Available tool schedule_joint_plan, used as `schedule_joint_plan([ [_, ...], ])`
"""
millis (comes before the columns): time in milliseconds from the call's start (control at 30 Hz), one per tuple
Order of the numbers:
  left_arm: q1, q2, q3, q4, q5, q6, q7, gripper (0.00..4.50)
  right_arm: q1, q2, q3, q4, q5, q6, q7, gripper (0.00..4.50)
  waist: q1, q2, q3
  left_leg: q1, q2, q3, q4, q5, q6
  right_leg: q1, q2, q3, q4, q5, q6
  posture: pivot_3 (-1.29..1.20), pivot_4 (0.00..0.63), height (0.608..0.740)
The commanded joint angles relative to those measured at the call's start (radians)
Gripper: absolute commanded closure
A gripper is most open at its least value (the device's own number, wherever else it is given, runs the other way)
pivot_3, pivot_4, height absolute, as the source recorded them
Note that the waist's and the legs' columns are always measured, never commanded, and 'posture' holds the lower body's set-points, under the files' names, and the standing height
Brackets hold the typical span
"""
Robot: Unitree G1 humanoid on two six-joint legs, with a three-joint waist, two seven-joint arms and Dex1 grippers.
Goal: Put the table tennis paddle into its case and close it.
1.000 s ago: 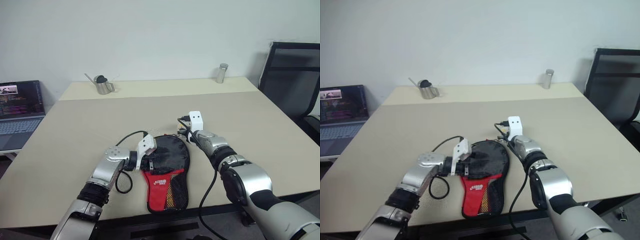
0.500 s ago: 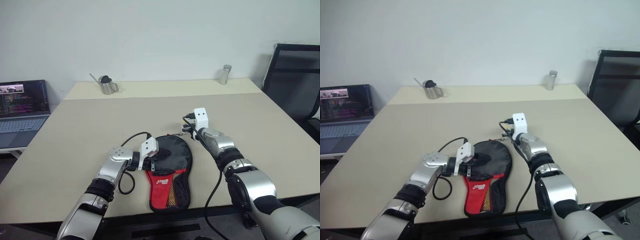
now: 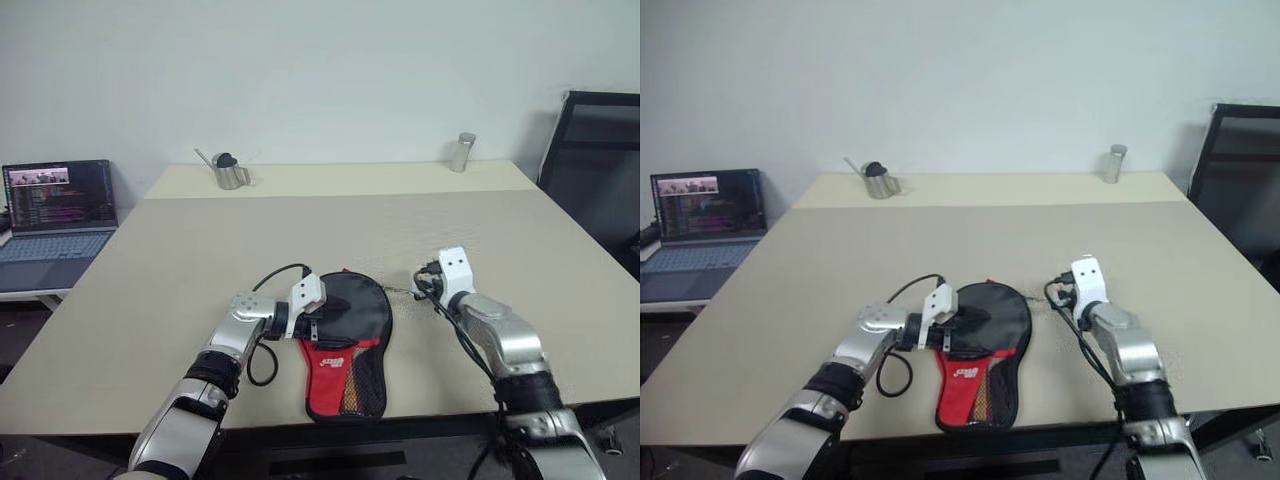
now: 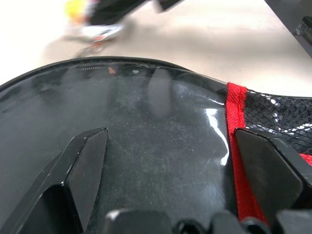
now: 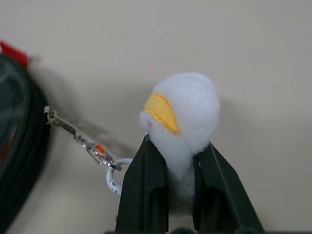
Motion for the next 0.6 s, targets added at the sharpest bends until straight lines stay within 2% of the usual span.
schedule_joint_plan([
  [33,0.004,-0.015,-0.032,0.096,0.066,-0.015,0.022,0.00,0.061,-0.047,-0.039,-0.290,0.097,0.201,0.041,4.31,0.003,0.001,-0.001,0.000,0.000,0.000,0.000,0.000,0.000,0.000,0.000,0.000,0.000,0.000,0.000,0.00,0.150,0.740],
  [267,-0.034,-0.041,-0.030,0.187,0.089,-0.071,0.035,0.00,0.181,-0.091,-0.058,-0.616,0.261,0.487,0.084,4.31,0.011,0.004,-0.007,0.000,0.001,-0.004,0.000,0.000,0.000,0.005,-0.002,-0.006,-0.007,-0.002,-0.003,0.00,0.150,0.740],
  [400,-0.049,-0.051,-0.025,0.226,0.097,-0.095,0.036,0.00,0.250,-0.107,-0.045,-0.690,0.303,0.544,0.089,4.31,0.010,0.006,-0.009,0.000,0.001,-0.005,0.000,0.000,0.000,0.010,-0.003,-0.011,-0.015,-0.001,-0.002,0.00,0.150,0.740],
  [467,-0.055,-0.056,-0.024,0.243,0.102,-0.106,0.039,0.00,0.289,-0.121,-0.025,-0.714,0.317,0.555,0.090,4.31,0.010,0.005,-0.009,0.000,0.000,-0.005,0.000,0.000,0.000,0.011,-0.012,-0.017,-0.015,-0.001,-0.002,0.00,0.150,0.740],
  [600,-0.067,-0.064,-0.024,0.276,0.111,-0.128,0.043,0.00,0.360,-0.156,-0.024,-0.774,0.364,0.584,0.112,4.31,0.010,0.006,-0.010,0.000,0.000,-0.006,-0.001,-0.003,-0.005,0.010,-0.016,-0.022,-0.017,-0.002,-0.002,0.00,0.150,0.740],
])
